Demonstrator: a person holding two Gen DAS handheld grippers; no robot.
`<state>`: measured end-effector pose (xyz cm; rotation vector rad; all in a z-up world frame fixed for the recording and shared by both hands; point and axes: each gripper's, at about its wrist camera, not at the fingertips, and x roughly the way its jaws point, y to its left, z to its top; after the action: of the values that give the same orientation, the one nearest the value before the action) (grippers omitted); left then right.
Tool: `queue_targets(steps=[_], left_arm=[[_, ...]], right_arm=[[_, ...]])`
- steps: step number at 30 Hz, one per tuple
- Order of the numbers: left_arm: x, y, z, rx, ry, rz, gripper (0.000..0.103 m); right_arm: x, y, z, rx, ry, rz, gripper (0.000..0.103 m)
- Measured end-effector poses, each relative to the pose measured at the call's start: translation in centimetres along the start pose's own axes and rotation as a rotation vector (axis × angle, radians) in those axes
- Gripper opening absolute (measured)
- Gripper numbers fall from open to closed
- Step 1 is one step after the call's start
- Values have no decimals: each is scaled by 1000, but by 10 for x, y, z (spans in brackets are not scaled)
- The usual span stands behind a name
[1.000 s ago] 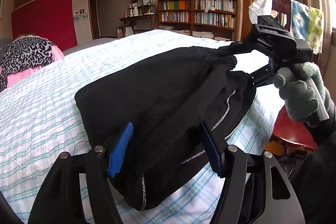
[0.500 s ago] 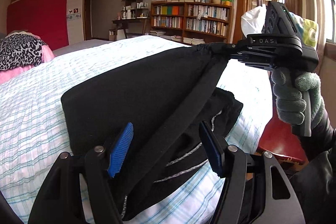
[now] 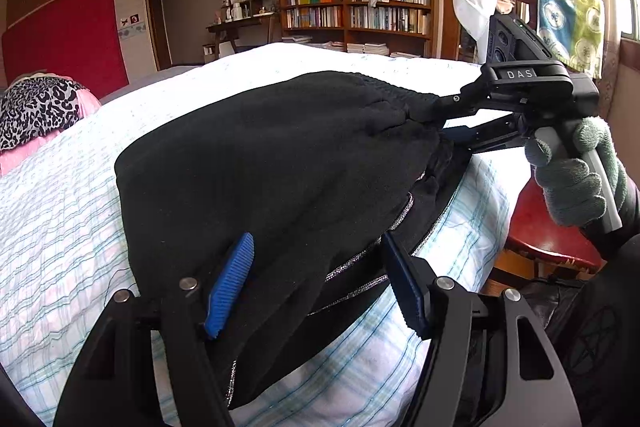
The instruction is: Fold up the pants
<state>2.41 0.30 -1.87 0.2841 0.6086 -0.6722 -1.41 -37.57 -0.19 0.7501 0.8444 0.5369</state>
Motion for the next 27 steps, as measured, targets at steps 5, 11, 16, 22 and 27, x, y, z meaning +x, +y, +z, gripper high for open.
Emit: queue_targets(steps=[5, 11, 16, 22, 27], left_arm=[[-2, 3, 0, -20, -11, -1, 66], [-13, 8, 14, -78, -43, -46, 66], [-43, 30, 42, -168, -196, -104, 66], [6, 36, 56, -209, -115, -82, 67], [39, 2, 30, -26, 30, 50, 67]], right_arm=[[12, 11, 0, -32, -3, -57, 54], [2, 39, 4, -148, -120, -94, 20], [-24, 63, 12, -257, -235, -145, 17], [-39, 48, 4, -328, -299, -275, 16], [-18, 7, -15, -281, -141, -238, 28]])
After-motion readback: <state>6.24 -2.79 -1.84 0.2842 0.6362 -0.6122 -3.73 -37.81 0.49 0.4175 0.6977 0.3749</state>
